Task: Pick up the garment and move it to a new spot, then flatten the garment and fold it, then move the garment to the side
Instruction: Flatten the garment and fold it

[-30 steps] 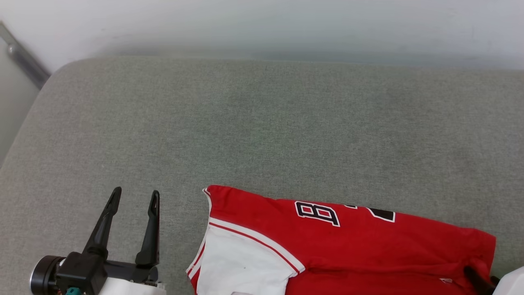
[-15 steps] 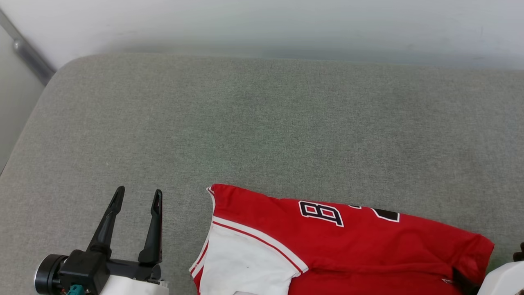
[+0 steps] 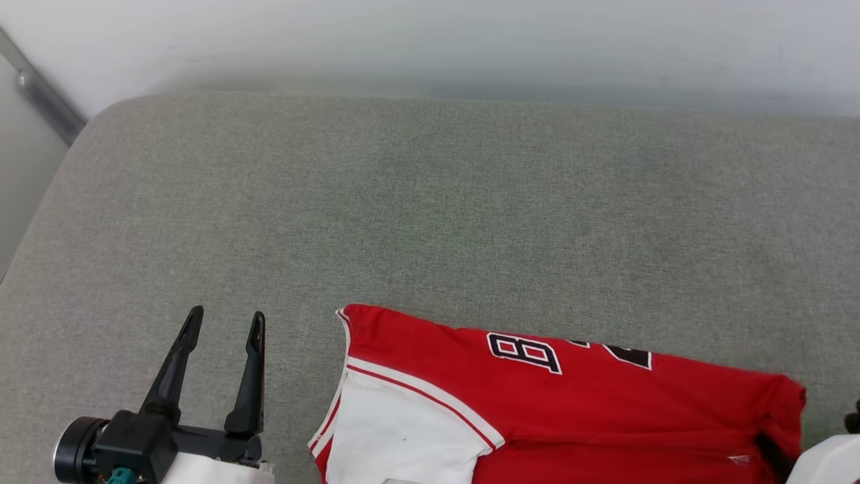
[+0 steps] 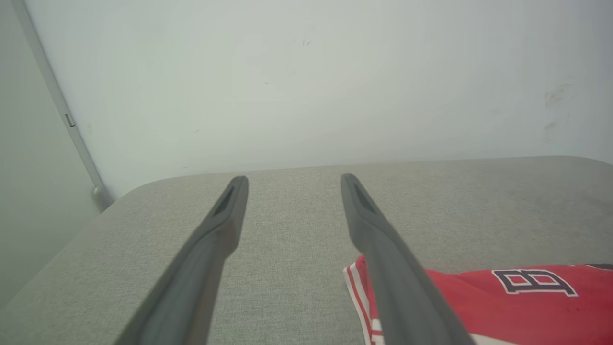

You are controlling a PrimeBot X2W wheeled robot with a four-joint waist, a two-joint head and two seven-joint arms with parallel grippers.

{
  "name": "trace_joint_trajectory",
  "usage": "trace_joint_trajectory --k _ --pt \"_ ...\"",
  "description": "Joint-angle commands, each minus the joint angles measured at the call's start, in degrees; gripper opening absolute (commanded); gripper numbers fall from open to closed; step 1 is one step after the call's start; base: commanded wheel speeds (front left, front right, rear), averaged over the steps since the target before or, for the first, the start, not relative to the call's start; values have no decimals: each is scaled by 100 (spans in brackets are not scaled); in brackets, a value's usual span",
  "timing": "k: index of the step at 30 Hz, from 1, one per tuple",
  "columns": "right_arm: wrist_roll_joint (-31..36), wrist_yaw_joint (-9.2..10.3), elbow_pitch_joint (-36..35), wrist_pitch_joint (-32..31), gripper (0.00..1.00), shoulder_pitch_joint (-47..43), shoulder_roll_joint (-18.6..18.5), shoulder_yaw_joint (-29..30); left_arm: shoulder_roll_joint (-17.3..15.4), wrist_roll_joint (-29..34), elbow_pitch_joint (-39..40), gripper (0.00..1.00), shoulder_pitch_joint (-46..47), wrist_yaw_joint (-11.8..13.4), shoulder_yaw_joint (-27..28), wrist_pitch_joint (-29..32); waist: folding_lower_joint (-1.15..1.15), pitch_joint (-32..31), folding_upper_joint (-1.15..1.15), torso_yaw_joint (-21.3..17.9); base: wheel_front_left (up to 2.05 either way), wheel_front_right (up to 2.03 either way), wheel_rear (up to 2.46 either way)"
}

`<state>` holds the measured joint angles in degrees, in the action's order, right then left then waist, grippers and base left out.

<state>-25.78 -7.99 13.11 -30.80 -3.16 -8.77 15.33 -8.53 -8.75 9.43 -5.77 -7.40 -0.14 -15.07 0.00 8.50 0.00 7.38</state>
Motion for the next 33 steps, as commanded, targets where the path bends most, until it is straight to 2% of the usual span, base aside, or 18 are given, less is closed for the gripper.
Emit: trace_joint_trajectory --k 1,9,13,20,27,33 --pt "157 92 199 51 0 44 -182 187 -25 -3 4 100 -58 -4 -12 -12 0 -7 0 -10 0 0 0" --pt "720 55 302 318 0 404 -574 1084 -46 -12 -9 100 -70 -4 -31 -12 0 -52 0 -67 0 0 0" --pt "916 54 330 259 0 490 -601 1246 -47 -22 -37 100 -75 -4 -46 -12 0 -82 0 -100 0 0 0" --pt "766 52 -120 -7 0 270 -454 934 0 -33 -96 100 -132 -5 -46 -12 0 -218 0 -167 0 0 0" --pt "518 52 -948 -453 0 -175 -324 221 46 -40 -138 100 -234 -5 -53 -12 0 -419 0 -221 0 0 0" --pt "265 52 -1703 -848 0 -447 46 -361 66 -52 -182 100 -347 -5 -107 -12 0 -594 0 -237 0 0 0"
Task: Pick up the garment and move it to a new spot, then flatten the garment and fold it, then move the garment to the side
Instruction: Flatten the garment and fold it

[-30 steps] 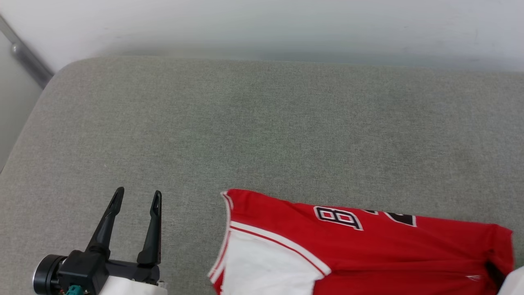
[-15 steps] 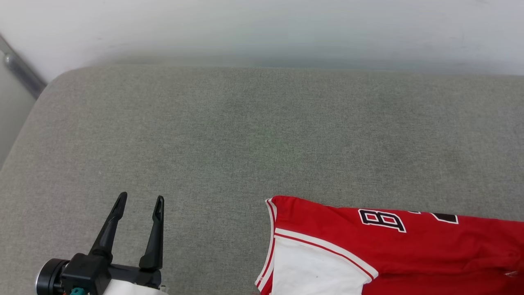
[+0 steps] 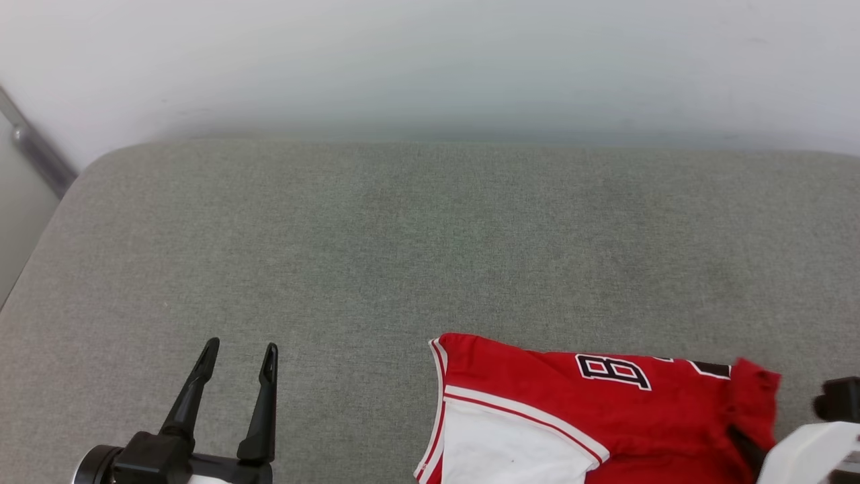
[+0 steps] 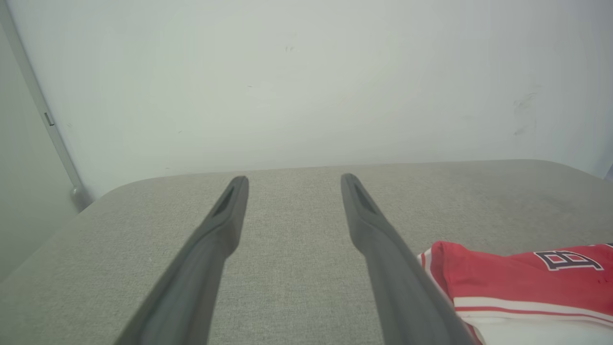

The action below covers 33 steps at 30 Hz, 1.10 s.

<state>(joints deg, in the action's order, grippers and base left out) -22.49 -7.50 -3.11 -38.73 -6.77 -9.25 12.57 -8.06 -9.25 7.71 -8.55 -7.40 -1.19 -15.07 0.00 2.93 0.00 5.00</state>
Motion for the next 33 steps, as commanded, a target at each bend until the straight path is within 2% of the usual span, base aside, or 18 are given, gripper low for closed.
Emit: trace_joint_trajectory --k 1,6,11,16,24,33 --pt "-135 2 -192 -125 0 -100 173 -191 18 -3 -10 100 -67 -5 -13 -12 0 -54 0 3 0 0 0" --pt "-521 2 -563 -433 0 -40 531 -673 -1 -23 -27 100 -109 -5 -74 -12 0 -128 0 57 0 0 0" --pt "-1013 2 -603 -563 0 74 639 -1107 -25 -49 -18 100 -147 -5 -85 -12 0 -140 0 161 0 0 0" --pt "-1623 2 -262 -247 0 213 642 -1550 -45 -47 -38 100 -145 -5 -102 -12 0 -111 0 280 0 0 0" --pt "-1895 1 463 354 0 584 640 -2312 -98 -58 -59 100 -70 -5 -134 -12 0 -32 0 441 0 0 0" --pt "-1803 1 1195 848 0 959 639 -2599 -121 -73 -77 100 -10 -5 -128 -12 0 66 0 543 0 0 0"
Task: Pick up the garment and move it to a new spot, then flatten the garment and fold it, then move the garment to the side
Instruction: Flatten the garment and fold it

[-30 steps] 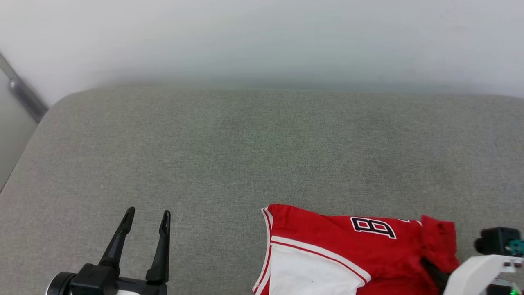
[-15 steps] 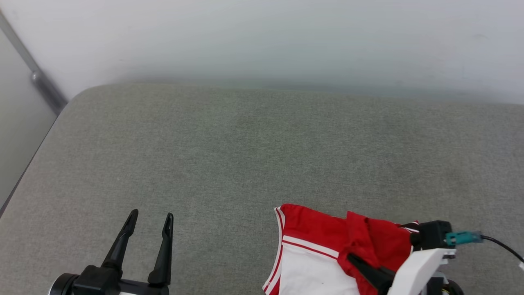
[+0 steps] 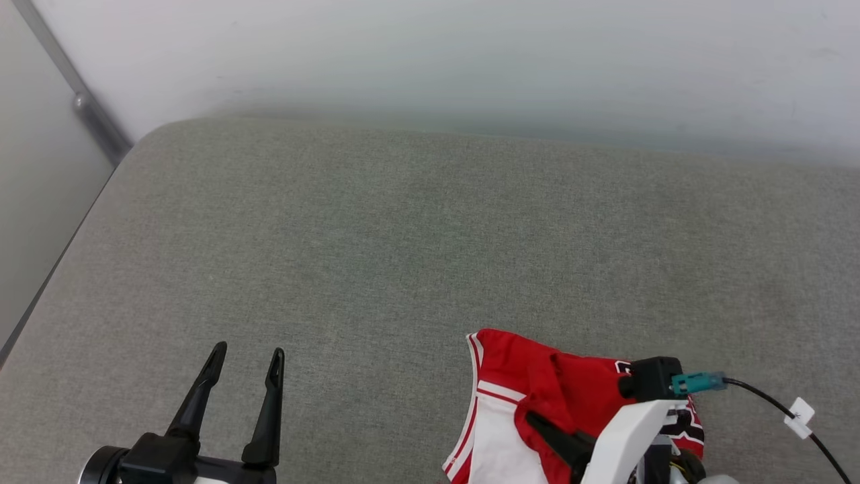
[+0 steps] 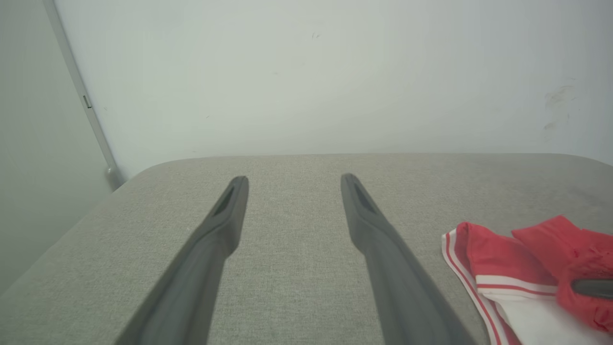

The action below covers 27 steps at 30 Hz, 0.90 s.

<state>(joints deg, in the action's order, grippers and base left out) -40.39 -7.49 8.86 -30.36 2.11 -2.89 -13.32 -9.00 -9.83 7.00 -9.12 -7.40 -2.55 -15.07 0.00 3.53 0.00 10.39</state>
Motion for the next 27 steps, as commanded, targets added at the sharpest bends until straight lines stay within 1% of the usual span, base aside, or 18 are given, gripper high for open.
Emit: trace_joint_trajectory --k 1,2,3,9,12,14,15,19,22,27 --pt "-59 0 37 31 0 101 5 -62 -25 -19 -12 100 53 -5 15 -12 0 18 0 6 0 0 0" --pt "-99 0 53 46 55 137 6 -143 -24 -22 -16 100 59 -5 20 -12 0 29 0 6 0 0 0" --pt "-151 0 55 46 100 157 6 -217 -23 -26 -19 100 62 -5 26 -12 0 36 0 0 0 0 0" --pt "-319 0 -193 73 100 262 3 -687 -3 -31 -46 100 74 -5 19 -12 0 47 0 -74 0 0 0" --pt "-265 1 -358 81 100 339 3 -734 2 -40 -44 100 76 -5 30 -12 0 32 0 -145 0 0 0" --pt "-62 1 -485 105 100 429 3 -671 0 -45 -41 100 78 -5 45 -12 0 19 0 -202 0 0 0" --pt "106 1 -550 116 100 499 2 -616 2 -48 -34 100 84 -5 51 -12 0 17 0 -230 0 0 0" --pt "1261 1 -796 226 100 804 -23 -343 15 -49 -11 100 107 -5 43 -12 0 4 0 -345 0 0 0" --pt "2018 1 -925 499 100 1007 -357 -187 31 -47 1 100 130 -5 24 -12 0 -6 0 -417 0 0 0" --pt "2938 1 -895 1332 100 1105 -960 234 54 -58 11 100 131 -5 9 -12 0 -13 0 -498 0 0 0"
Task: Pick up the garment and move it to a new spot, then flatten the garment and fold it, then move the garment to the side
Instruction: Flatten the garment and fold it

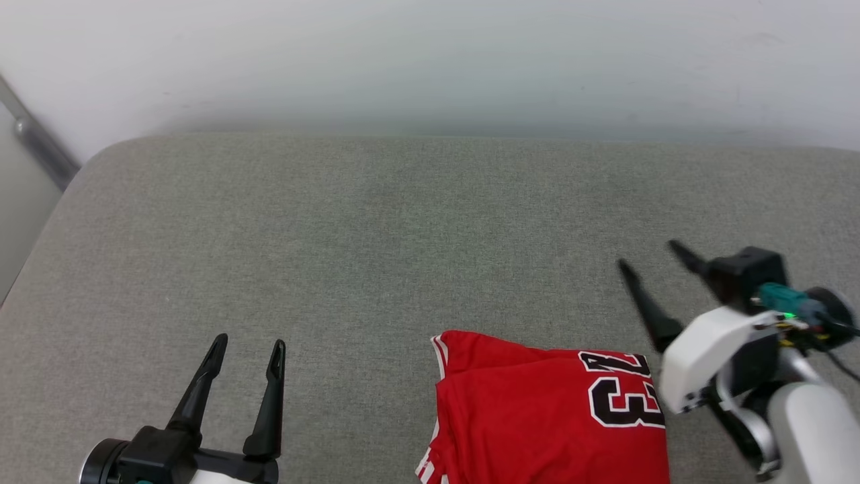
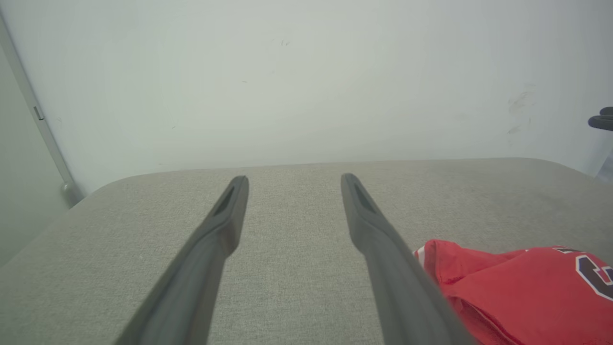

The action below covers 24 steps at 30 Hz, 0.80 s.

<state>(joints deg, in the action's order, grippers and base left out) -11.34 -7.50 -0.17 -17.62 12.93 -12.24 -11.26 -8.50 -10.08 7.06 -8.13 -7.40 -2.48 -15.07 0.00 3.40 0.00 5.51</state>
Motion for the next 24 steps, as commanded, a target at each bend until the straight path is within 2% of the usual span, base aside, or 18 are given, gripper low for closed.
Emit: trace_joint_trajectory --k 1,5,13,20,24 --pt "186 2 24 238 100 -6 -107 152 7 -26 12 100 29 -5 2 -12 0 -1 0 -25 0 0 0" --pt "566 3 38 888 100 -234 -242 669 23 -76 40 100 20 -5 6 -12 0 18 0 -77 0 0 0" --pt "517 2 -403 1922 100 -898 200 1489 63 -189 121 100 100 -5 1 -12 0 115 0 -116 0 0 0" --pt "562 2 -833 2359 100 -1399 516 1586 65 -254 142 100 118 -5 -32 -12 0 184 0 -116 0 0 0" --pt "634 3 -828 2490 100 -1552 656 1547 84 -281 120 100 96 -5 -53 -12 0 174 0 -101 0 0 0"
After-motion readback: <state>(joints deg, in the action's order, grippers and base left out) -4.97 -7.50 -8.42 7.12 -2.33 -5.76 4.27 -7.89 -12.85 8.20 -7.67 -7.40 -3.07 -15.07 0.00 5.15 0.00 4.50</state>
